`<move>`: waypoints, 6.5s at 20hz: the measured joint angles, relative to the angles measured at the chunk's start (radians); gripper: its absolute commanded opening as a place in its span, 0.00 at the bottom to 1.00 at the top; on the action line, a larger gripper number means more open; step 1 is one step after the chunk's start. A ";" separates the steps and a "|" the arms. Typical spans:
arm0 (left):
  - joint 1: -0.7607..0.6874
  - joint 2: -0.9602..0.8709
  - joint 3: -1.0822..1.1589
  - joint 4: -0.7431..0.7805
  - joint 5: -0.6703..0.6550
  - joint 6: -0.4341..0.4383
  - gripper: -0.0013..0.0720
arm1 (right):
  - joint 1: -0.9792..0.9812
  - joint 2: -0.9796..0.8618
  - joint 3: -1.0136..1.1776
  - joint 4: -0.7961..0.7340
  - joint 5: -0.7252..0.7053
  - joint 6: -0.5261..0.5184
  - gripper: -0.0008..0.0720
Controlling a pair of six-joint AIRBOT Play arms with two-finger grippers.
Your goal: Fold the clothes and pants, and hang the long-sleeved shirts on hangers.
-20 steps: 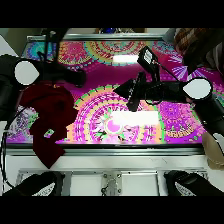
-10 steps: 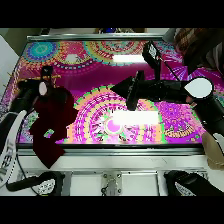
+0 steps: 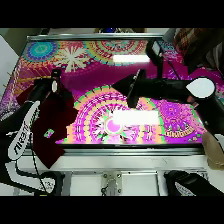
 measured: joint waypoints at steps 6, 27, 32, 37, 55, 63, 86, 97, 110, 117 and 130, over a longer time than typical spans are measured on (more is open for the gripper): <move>-0.197 0.192 0.174 -0.117 -0.041 0.034 0.05 | -0.196 0.105 0.000 -0.146 -0.140 0.202 0.03; -0.201 0.149 -0.101 -0.500 0.048 -0.044 0.87 | -0.454 0.198 0.000 -0.278 -0.058 0.483 0.04; -0.140 0.049 -0.192 -0.798 0.070 0.079 0.87 | -0.454 0.187 -0.002 -0.279 -0.022 0.483 0.04; -0.185 -0.035 -0.156 -0.937 0.088 0.137 0.05 | -0.454 0.180 -0.002 -0.278 -0.002 0.483 0.04; -0.680 0.063 0.221 -0.570 0.283 0.169 0.09 | -0.511 0.287 -0.002 -0.317 -0.140 0.502 0.04; -0.383 -0.086 0.460 -0.513 -0.047 0.097 0.97 | -0.512 0.275 -0.002 -0.320 -0.090 0.509 0.04; -0.690 -0.056 0.101 0.028 -0.044 -0.086 0.40 | -0.512 0.273 -0.005 -0.320 0.027 0.509 0.03; -0.579 -0.029 0.314 0.000 -0.164 -0.095 0.05 | -0.372 0.230 -0.142 -0.550 0.025 0.771 0.03; -0.570 -0.016 0.444 -0.103 -0.250 -0.035 0.05 | 0.014 -0.147 -0.181 -0.713 -0.162 1.259 0.82; -0.570 -0.015 0.445 -0.106 -0.255 -0.032 0.05 | 0.056 -0.209 -0.181 -0.810 -0.212 1.492 0.61; -0.577 -0.014 0.446 -0.113 -0.330 -0.033 0.05 | -0.010 -0.237 -0.181 -0.982 -0.298 1.762 0.61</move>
